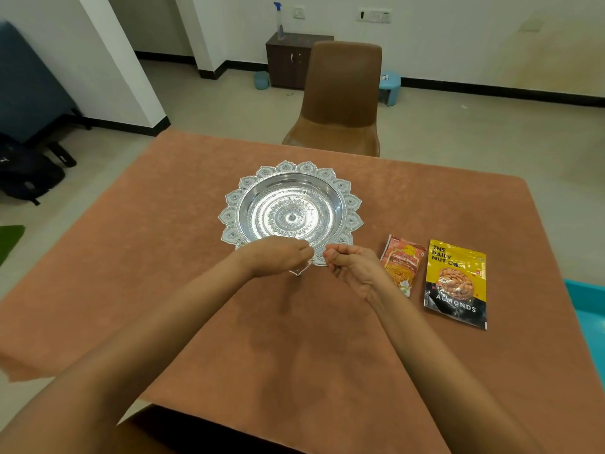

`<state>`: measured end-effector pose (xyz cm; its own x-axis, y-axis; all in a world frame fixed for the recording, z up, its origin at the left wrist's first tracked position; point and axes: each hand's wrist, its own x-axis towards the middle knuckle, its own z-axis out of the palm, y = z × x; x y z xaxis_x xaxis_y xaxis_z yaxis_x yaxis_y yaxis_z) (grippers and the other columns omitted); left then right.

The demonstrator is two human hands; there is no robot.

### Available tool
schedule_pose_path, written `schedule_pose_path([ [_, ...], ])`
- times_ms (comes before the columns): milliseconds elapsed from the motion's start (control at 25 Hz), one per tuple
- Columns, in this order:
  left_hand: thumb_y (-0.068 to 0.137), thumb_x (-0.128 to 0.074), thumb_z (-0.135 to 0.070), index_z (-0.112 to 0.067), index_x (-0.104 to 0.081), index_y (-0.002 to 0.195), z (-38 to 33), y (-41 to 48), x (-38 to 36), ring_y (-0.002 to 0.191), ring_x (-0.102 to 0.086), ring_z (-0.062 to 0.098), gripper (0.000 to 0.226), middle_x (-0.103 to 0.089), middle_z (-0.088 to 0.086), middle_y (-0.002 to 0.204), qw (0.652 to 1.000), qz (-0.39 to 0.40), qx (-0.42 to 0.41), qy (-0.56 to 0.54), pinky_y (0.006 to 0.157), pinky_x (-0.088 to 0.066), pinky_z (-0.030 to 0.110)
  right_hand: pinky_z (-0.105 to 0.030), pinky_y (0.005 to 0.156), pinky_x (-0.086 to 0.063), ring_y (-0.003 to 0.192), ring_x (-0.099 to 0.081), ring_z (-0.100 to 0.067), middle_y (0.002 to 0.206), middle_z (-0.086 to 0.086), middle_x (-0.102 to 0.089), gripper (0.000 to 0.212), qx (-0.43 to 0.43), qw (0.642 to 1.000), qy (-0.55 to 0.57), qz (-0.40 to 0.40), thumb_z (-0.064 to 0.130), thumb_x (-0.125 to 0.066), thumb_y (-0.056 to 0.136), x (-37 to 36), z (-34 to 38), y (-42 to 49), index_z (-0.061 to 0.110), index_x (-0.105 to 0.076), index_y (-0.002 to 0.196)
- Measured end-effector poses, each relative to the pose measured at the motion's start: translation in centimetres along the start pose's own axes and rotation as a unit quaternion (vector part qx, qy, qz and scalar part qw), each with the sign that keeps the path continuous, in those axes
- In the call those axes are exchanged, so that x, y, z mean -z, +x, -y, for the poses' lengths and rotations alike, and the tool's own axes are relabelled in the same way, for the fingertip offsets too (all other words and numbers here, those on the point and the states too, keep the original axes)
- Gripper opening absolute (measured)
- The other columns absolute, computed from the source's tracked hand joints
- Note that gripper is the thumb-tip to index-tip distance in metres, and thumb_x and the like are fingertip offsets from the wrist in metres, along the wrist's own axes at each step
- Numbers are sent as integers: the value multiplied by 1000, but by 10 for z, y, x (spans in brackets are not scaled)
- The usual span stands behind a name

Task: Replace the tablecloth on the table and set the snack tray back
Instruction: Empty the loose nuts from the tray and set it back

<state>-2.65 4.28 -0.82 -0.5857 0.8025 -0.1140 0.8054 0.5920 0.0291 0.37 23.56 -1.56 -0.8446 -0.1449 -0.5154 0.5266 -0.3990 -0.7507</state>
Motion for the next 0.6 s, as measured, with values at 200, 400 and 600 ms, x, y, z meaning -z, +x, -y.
schedule_pose_path([
  [200,95,-50,-16,-15,-55,80,-9,-16,-15,56,-40,4,16,-50,-7,64,821,-255,339,-382,57,-35,20,-17,56,-50,57,-60,-10,64,-4,-67,8,-24,999,21,8,-9,-61,84,7,0,-2,-1,-63,87],
  [400,97,-50,-16,-16,-53,79,-21,-17,-16,45,-29,6,18,-36,-12,50,588,-351,382,-621,47,-30,18,-18,58,-51,61,-60,-11,67,-4,-68,9,-26,999,38,17,-7,-61,84,10,0,4,0,-64,89],
  [600,97,-50,-13,-17,-43,72,-35,-30,-17,44,-22,6,26,-29,-7,52,485,-385,371,-693,44,-22,19,-20,61,-45,56,-56,-6,66,-5,-64,7,117,945,-305,25,-4,-72,78,-3,-1,4,1,-72,82],
])
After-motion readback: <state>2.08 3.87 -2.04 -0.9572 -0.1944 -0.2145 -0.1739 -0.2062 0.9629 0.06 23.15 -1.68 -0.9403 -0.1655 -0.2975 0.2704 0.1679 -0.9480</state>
